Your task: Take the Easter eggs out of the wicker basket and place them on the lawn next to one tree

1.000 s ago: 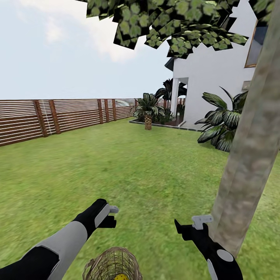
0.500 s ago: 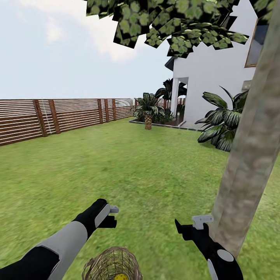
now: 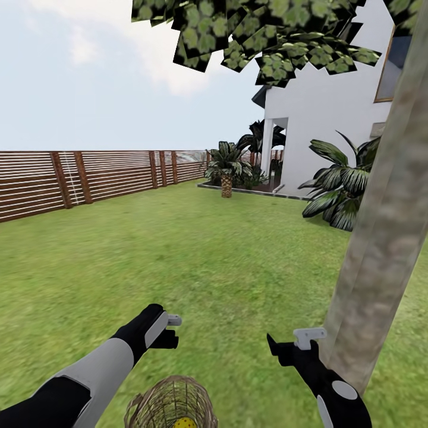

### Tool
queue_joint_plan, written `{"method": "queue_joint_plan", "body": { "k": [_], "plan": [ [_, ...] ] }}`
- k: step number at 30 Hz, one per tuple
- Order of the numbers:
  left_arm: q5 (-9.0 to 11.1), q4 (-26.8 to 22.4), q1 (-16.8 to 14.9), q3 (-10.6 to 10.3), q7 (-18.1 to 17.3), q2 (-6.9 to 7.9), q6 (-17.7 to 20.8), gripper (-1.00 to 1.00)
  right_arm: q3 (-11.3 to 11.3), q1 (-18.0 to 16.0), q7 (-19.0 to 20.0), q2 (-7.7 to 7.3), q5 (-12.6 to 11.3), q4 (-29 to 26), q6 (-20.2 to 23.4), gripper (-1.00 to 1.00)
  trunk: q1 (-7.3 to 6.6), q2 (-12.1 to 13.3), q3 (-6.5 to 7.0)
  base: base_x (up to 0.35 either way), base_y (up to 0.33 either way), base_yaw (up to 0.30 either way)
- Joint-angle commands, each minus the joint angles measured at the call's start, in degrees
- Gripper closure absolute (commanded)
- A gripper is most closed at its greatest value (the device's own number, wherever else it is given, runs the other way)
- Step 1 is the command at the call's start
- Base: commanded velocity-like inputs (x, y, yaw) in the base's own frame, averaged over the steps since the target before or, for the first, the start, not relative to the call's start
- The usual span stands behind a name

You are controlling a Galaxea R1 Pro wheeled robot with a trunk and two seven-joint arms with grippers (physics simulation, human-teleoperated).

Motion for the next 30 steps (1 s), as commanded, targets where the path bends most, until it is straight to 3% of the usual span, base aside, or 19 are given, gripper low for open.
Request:
{"method": "queue_joint_plan", "body": {
  "k": [1, 30],
  "plan": [
    [0.6, -0.07, -0.05, -0.42, 0.44, 0.04, 0.16, -1.0, -0.16, -0.04, 0.51, 0.05, 0.36, -0.1, 0.19, -1.0, 0.24, -0.48, -0.27, 0.0, 0.0, 0.0],
    [0.76, 0.02, -0.05, 0.08, 0.53, 0.17, 0.16, -1.0, -0.13, -0.04, 0.52, 0.04, 0.42, 0.0, 0.26, -1.0, 6.6, -12.11, -5.06, 0.0, 0.0, -0.048]
  ]
}}
